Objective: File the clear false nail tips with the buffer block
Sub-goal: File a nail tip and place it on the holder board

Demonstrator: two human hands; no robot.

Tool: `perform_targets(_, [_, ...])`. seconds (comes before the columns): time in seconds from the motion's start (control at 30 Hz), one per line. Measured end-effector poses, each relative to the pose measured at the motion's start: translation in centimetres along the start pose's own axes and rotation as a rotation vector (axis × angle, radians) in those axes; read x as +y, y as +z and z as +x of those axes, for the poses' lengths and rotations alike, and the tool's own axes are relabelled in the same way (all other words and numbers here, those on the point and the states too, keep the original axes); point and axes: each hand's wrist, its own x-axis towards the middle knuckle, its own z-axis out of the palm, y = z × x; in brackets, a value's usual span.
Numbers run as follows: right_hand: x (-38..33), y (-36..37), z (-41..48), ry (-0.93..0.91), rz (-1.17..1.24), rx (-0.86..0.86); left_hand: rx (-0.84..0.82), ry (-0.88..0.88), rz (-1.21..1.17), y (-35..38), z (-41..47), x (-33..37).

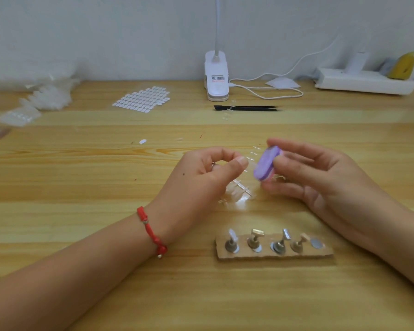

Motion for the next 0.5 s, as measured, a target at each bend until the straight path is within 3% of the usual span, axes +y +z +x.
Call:
perform_targets(0.07, [0.02, 0.25, -0.08, 0.004, -0.064, -0.04, 0.007, 0.001, -0.012, -0.01, -0.01, 0.03])
perform_targets(0.17, [-0.09, -0.04, 0.02, 0.005, 0.021, -0.011, -0.004, 0.015, 0.003, 0.07, 0.02, -0.06])
perform_targets(0.3, [0.08, 0.23, -0.18, 0.003, -0.111, -0.077, -0.02, 0.02, -0.02, -0.06, 0.02, -0.28])
perform_targets(0.4, [-0.14, 0.32, -0.29, -0.019, -0.053, 0.014, -0.001, 0.01, -0.037, -0.03, 0.07, -0.31])
perform_targets(0.5, [-0.17, 0.65, -0.42, 0.009, -0.167, -0.093, 0.006, 0.003, -0.053, -0.01, -0.01, -0.19])
